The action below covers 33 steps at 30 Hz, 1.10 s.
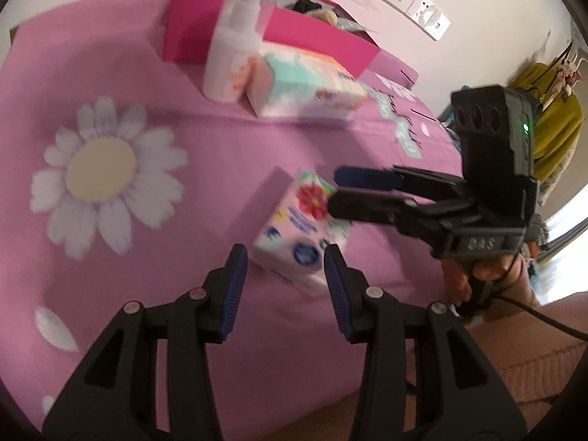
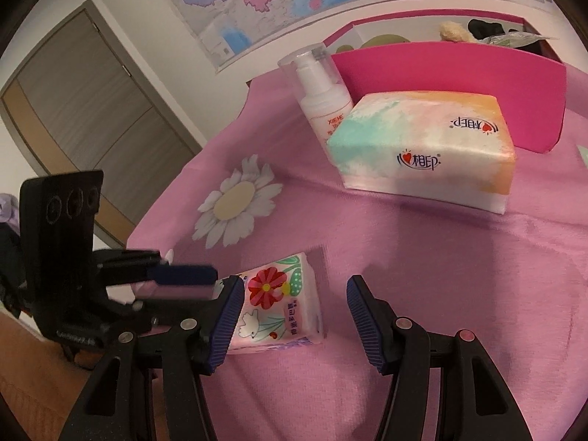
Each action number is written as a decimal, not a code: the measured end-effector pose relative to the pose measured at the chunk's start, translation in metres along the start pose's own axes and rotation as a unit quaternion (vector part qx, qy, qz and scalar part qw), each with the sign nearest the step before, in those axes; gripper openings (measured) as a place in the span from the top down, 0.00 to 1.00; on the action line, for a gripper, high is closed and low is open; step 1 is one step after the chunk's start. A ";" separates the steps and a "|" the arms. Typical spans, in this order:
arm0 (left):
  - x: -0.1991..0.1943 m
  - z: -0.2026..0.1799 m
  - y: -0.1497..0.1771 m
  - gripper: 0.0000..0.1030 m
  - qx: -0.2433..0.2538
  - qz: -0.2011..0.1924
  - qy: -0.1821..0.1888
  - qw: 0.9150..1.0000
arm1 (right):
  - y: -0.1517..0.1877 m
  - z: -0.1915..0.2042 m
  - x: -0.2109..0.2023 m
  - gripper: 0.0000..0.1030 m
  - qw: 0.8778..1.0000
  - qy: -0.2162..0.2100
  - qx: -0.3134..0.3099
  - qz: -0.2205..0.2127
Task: Organize soft objects
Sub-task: 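Reach the right gripper to the pink floral tissue pack and close, then lift the floral tissue pack with the right gripper toward the pink box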
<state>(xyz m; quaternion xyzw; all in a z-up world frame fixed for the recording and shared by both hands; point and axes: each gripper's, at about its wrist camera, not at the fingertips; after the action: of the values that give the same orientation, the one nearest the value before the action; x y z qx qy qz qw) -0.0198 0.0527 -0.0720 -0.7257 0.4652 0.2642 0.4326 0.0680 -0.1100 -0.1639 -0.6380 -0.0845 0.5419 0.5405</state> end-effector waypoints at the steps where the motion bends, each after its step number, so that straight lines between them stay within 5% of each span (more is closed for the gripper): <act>1: 0.001 0.000 0.003 0.56 -0.001 0.005 0.002 1.000 | 0.000 0.000 0.001 0.42 1.000 -0.001 0.000 0.001; 10: 0.013 -0.007 0.002 0.59 -0.005 0.020 0.008 1.000 | 0.005 0.003 0.007 0.65 1.000 -0.014 -0.002 0.013; 33: 0.023 -0.051 -0.024 0.64 0.075 -0.032 -0.045 0.996 | 0.021 -0.007 -0.025 0.67 0.999 0.019 0.038 -0.013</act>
<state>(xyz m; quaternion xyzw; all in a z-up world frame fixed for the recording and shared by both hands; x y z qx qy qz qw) 0.0107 0.0023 -0.0567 -0.6928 0.4404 0.2474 0.5147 0.0539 -0.1401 -0.1665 -0.6261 -0.0619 0.5254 0.5728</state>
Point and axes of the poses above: each gripper's, at about its wrist camera, not at the fingertips, and x roughly the way its jaws point, z to its left, y to its underside, and after that the axes turned 14 degrees about -x, right-handed
